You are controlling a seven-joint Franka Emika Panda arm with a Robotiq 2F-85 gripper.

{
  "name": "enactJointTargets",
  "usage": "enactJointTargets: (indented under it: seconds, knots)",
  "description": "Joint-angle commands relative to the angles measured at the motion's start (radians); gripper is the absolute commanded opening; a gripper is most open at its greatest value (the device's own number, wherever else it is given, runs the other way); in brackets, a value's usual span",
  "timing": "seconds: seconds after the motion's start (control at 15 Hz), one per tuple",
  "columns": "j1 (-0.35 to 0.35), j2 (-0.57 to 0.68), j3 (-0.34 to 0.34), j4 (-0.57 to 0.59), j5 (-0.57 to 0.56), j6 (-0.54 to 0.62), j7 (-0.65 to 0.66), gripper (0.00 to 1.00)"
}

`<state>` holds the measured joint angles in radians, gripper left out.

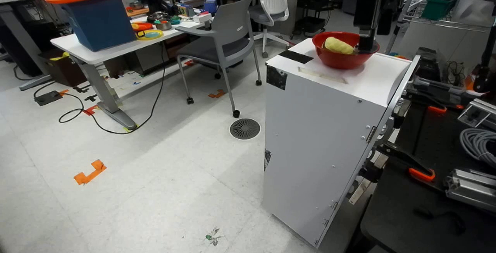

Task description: Put the bear plush toy on the fridge

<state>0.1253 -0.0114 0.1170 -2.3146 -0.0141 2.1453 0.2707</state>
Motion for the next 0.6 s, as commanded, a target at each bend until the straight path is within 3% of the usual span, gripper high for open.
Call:
enactJointTargets:
  seconds: [0.0,0.53]
  knots:
    - [-0.004,-0.041,0.000,-0.044,0.004,0.025,0.026,1.00]
    - [-0.003,-0.012,0.002,-0.023,0.000,0.011,0.014,1.00]
